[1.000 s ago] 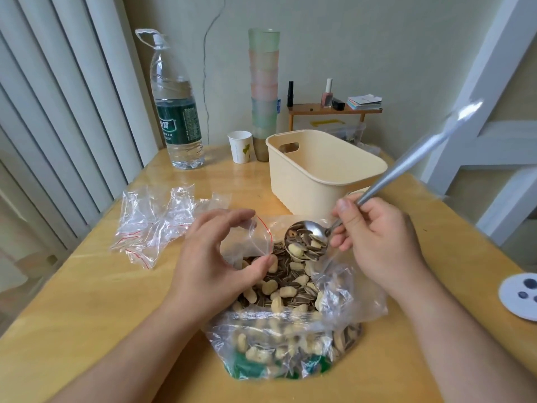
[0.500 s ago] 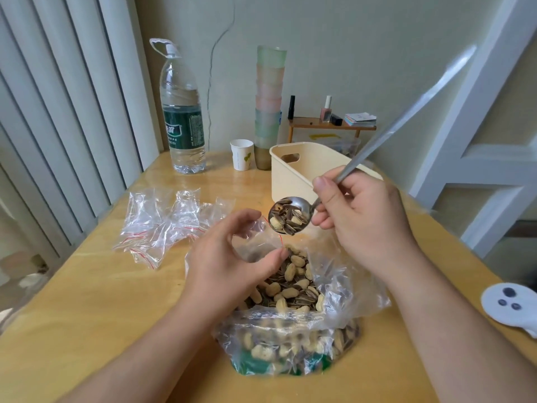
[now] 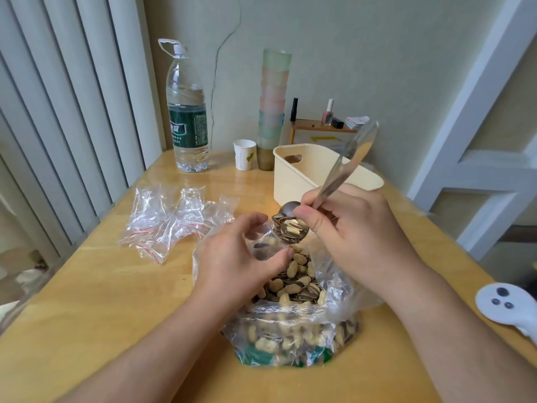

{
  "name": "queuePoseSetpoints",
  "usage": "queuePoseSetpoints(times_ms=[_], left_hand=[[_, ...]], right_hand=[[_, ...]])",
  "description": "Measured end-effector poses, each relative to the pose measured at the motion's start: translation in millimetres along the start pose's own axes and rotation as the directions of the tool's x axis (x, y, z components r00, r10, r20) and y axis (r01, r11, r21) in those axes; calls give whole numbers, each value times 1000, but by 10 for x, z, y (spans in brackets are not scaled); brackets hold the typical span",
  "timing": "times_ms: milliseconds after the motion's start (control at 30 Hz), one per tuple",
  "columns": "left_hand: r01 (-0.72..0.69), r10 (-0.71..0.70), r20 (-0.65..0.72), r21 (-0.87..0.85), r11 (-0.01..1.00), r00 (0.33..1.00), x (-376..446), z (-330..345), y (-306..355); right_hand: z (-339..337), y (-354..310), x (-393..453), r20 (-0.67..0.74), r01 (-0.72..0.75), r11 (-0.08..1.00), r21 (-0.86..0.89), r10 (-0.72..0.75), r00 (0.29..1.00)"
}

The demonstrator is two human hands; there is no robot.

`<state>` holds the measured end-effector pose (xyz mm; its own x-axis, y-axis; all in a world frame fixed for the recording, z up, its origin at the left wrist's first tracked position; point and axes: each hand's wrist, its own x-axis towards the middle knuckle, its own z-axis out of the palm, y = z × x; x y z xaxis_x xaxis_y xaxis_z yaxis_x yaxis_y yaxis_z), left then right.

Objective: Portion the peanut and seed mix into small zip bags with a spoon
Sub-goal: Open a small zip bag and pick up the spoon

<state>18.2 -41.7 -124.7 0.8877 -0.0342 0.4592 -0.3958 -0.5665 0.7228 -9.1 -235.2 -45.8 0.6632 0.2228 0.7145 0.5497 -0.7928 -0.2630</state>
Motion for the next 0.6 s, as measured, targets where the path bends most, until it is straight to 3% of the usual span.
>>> queuePoseSetpoints(times_ms=[300,600], left_hand=[[3,-3,-5,6,1000,1000,0,10,-18],[20,-20,-30,-24,1000,999,-5,-9,-9]], right_hand=[[20,-9,-8,73,71,997,-2,-71,995],[5,-19,-94,18,68,992,105,-70,997]])
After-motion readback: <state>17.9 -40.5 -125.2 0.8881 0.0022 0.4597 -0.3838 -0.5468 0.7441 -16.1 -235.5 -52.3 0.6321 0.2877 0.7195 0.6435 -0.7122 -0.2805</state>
